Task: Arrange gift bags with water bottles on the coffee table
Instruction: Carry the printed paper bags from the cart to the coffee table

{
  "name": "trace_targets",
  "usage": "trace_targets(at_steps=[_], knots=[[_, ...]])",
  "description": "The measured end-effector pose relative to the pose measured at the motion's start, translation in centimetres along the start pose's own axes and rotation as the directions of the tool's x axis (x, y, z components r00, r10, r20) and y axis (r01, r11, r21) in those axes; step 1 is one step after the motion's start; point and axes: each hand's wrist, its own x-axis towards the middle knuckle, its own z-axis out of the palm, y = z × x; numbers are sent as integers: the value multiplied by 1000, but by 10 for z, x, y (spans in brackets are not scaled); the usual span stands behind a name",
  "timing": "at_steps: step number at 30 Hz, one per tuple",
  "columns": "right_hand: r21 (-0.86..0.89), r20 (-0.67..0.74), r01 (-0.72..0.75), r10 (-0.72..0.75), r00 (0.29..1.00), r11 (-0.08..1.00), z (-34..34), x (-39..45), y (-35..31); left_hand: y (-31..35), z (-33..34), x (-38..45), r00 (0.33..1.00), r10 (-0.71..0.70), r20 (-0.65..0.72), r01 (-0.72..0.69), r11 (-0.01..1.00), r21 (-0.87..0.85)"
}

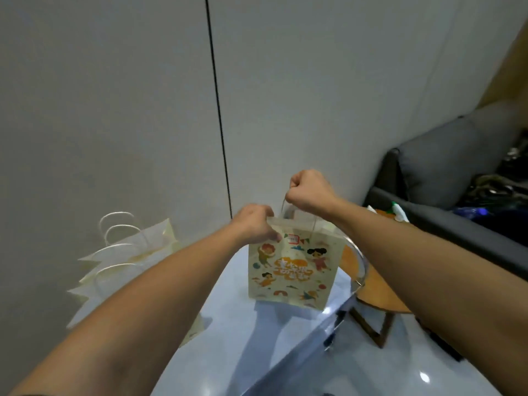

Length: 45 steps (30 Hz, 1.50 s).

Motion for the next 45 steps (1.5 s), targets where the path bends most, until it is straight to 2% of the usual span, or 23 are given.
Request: trace_targets(at_steps=[3,6,11,15,19,26,29,34,39,45], knots=[[-14,-123,-120,117,985,993,-42,-39,29,50,21,-2,987,142,79,-141,990,-19],[17,-257,-232,229,939,973,-87,-84,62,111,46,-13,954,275,117,-275,961,-10],[56,-411,-398,384,827,916,-163,-162,118,215,89,-42,848,490,200,-500,866,1],[123,-510,-466,459,727,876,-219,-233,172,304,134,-68,768,588,253,-607,795,-6],[210,-562,-537,551,618,817,-267,-315,235,395,196,-101,677,640,362,-665,744,-72],[358,-571,-642,703,424,678,-336,-459,348,535,322,-175,502,736,454,-785,608,-118],[396,-583,-675,738,340,623,-362,-518,387,591,373,-209,424,764,487,-847,525,-87],[499,-570,-704,803,172,505,-392,-615,435,668,449,-266,268,800,537,-924,372,-92],[577,-599,-722,799,-56,382,-422,-701,471,743,514,-317,76,813,577,-960,216,-178],[683,-576,-699,745,-335,214,-447,-789,512,832,590,-370,-247,764,596,-940,-39,-340]])
